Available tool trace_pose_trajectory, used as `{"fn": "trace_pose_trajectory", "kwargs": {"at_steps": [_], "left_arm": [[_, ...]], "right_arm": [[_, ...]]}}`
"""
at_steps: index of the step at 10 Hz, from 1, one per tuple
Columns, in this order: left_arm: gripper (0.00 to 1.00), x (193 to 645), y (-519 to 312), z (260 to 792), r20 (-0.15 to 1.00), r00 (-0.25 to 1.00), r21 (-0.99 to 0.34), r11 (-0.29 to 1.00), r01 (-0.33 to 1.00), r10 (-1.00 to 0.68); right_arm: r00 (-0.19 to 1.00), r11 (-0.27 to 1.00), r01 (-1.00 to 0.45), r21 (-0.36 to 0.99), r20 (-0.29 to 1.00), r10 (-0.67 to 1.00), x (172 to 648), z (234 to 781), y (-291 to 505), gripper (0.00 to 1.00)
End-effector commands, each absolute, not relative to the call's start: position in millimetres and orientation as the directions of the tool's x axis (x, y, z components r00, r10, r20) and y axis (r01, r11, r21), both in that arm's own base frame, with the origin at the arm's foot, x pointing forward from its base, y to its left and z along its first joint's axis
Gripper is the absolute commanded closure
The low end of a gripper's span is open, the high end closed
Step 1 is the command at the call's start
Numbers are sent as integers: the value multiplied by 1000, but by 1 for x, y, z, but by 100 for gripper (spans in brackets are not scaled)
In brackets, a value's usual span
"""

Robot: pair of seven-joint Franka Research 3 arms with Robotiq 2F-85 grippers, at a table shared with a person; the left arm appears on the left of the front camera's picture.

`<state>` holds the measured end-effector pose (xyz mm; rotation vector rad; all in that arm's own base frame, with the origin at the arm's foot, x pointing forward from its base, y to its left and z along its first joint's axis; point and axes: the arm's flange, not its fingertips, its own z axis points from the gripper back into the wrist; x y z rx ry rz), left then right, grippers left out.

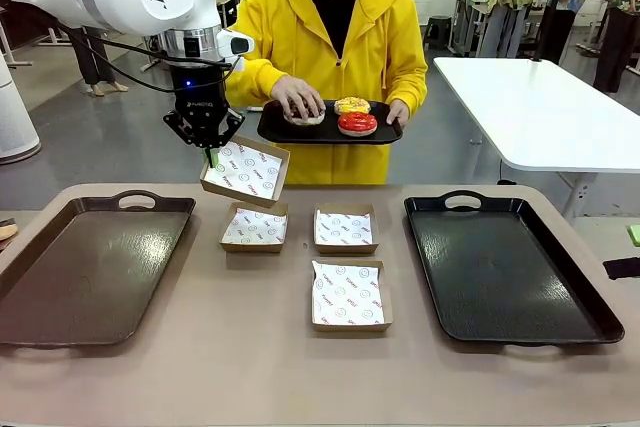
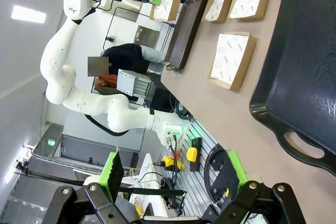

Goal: Individually package the donuts and arrange them on the tray.
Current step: Place the picked Paper togo box on the Handle tray while simultaneously picking up another Paper togo box from the table with the other hand.

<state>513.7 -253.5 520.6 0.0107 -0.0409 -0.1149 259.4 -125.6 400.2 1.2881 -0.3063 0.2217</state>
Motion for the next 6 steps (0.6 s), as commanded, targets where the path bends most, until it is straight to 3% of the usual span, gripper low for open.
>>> {"fn": "trace_pose_trajectory", "kwargs": {"at_steps": [1, 6], "left_arm": [[100, 508, -249, 520, 48, 993, 19, 994, 111, -112], [100, 508, -249, 520, 48, 993, 19, 994, 111, -112]], "right_arm": [[934, 253, -344, 904, 358, -11, 260, 400, -126, 0], [934, 253, -344, 904, 358, -11, 260, 400, -126, 0]]}}
